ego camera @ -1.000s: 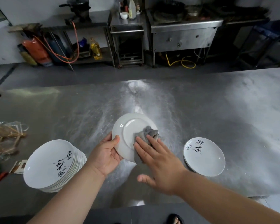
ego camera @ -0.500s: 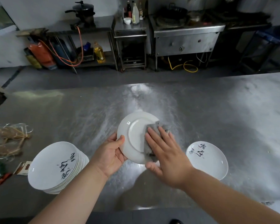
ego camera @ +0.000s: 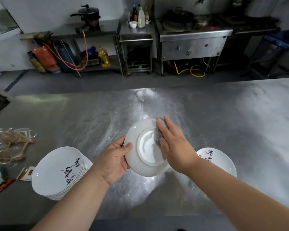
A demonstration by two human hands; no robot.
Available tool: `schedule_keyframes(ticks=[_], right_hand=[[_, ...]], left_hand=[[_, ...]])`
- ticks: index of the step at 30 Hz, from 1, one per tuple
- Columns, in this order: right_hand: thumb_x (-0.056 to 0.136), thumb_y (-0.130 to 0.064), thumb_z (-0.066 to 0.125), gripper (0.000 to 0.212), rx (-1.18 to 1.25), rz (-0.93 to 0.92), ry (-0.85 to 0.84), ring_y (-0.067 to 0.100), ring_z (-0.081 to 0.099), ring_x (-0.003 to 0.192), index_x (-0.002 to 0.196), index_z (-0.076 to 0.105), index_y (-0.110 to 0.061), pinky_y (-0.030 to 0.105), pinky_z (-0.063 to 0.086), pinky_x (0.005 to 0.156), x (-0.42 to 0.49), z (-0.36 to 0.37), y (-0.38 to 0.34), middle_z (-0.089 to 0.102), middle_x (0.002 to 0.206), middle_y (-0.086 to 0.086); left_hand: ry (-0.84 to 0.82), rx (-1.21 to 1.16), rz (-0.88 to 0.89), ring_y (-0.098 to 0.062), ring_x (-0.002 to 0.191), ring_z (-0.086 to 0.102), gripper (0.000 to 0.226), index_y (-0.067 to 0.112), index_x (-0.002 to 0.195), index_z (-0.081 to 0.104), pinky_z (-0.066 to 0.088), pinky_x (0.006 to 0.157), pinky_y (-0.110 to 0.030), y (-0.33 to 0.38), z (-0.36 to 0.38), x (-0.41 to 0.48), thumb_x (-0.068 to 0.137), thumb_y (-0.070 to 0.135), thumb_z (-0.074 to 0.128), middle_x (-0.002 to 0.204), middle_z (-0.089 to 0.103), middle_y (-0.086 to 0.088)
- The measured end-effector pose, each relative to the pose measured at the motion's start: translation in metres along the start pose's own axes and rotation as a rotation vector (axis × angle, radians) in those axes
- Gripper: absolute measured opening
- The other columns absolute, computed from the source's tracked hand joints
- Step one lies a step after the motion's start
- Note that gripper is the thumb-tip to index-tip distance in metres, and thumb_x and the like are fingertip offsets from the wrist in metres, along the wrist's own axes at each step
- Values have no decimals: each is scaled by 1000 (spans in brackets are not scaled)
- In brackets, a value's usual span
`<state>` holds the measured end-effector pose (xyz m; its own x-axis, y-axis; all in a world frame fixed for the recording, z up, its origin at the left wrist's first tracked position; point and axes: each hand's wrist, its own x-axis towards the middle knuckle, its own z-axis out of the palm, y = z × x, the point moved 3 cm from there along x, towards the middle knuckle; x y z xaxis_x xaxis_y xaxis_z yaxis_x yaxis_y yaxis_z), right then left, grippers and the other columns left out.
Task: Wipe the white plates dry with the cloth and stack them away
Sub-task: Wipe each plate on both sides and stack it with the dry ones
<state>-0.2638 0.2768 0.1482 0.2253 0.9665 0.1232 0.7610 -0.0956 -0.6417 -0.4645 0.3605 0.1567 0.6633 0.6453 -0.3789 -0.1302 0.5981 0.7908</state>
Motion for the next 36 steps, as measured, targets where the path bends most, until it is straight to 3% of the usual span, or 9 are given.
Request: schedule_keyframes(ticks=[6,8,13,16,21,24,29,32,36], right_hand=[[107,-32,41,56,-228,-298,65,26,32,150,159,40,-12,38,22,127,12,-1,-24,44,160,6],[106,-33,41,58,-245,-287,98,27,36,148,159,40,-8,40,25,127,19,-6,-31,47,158,6],[110,-34,36,61,-26,68,106,13,12,156,167,17,-19,26,12,128,1,1,-12,16,173,-3],[110,-33,35,64,-71,14,111,11,3,158,168,11,-19,22,4,127,-22,12,-12,7,174,-7],[105,-36,37,60,-135,-157,117,22,24,153,160,39,-12,34,16,128,15,-16,-20,35,167,0],[108,-33,39,59,-2,-44,135,14,14,156,165,27,-20,33,15,129,14,-17,-23,19,172,-10],[107,-46,27,70,17,21,179,13,-19,159,167,1,-22,31,-5,129,-41,29,-26,-14,173,-15],[109,-45,25,66,7,8,221,1,-20,156,166,14,-14,29,-6,129,-24,20,-20,-3,172,-8],[112,-31,25,55,55,-35,240,-25,-14,142,163,28,-11,22,-1,127,14,-18,-21,14,163,-13]], left_hand=[[-55,95,-42,-31,108,72,38,13,126,74,61,84,-42,-5,9,-2,89,14,65,127,71,-20],[-54,56,-6,-30,105,73,32,13,122,76,61,83,-42,0,12,-3,92,10,65,124,72,-19],[35,-140,96,-25,100,76,35,16,112,80,65,78,-40,7,1,-3,93,10,52,116,76,-12],[80,-185,87,-24,100,76,35,17,113,80,65,74,-40,1,-2,-4,93,11,52,117,76,-12],[39,-181,62,-23,101,76,36,17,110,82,64,75,-37,-3,9,-8,94,10,51,118,76,-13],[68,-260,119,-20,100,77,34,16,102,84,64,74,-35,8,13,-3,91,10,52,113,78,-10],[141,-333,146,-18,97,78,34,19,94,85,65,71,-35,6,14,4,93,10,53,112,79,-8],[160,-332,130,-19,94,78,50,21,84,86,65,67,-37,0,17,5,105,7,43,107,80,-8],[151,-347,136,-19,98,78,46,20,93,86,65,70,-36,9,20,9,106,9,43,113,79,-8]])
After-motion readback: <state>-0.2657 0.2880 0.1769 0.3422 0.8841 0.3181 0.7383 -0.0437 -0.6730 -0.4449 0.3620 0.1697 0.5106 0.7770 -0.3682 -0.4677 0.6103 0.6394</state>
